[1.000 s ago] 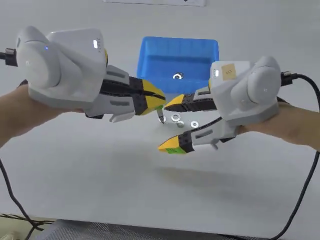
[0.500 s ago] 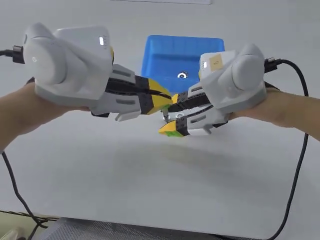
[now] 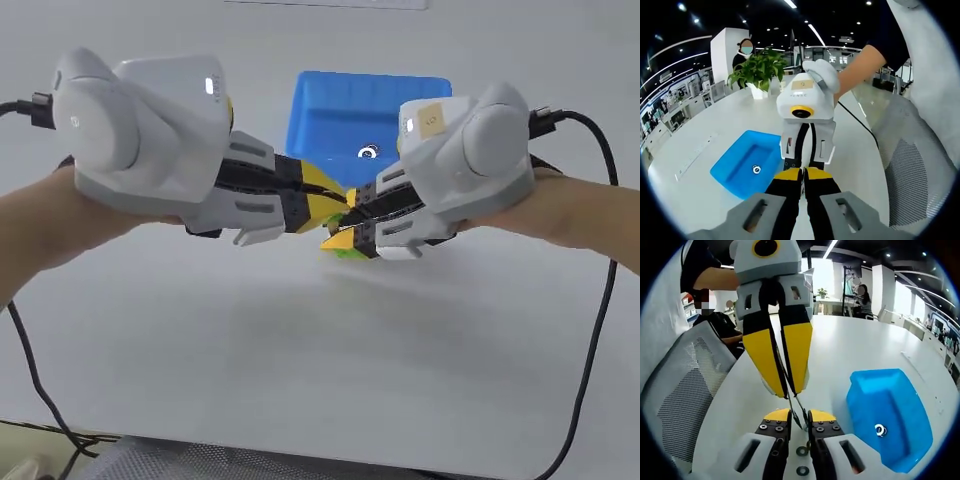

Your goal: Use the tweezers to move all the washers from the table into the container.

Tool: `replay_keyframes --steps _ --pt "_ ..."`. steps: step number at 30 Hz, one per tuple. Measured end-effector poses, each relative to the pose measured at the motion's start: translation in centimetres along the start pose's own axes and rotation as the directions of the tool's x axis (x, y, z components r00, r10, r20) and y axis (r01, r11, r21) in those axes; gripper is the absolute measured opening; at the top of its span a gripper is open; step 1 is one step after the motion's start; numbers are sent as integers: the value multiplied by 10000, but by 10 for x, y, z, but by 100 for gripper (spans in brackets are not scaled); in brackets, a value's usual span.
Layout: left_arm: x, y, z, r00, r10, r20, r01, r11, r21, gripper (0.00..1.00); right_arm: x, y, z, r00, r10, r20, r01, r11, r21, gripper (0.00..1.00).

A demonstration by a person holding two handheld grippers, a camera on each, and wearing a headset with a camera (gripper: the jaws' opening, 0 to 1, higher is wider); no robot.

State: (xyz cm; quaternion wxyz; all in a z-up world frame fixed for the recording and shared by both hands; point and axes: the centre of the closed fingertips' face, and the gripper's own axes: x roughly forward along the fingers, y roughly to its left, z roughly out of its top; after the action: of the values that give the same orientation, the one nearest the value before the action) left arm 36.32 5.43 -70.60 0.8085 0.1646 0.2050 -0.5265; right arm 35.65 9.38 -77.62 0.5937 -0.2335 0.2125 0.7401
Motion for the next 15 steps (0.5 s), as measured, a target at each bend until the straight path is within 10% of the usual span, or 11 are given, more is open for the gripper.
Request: replay_keyframes --steps 15 --pt "0 3 -2 9999 80 -148 -80 10000 24 6 1 0 -3 10000 -67 -55 64 9987 -508 10"
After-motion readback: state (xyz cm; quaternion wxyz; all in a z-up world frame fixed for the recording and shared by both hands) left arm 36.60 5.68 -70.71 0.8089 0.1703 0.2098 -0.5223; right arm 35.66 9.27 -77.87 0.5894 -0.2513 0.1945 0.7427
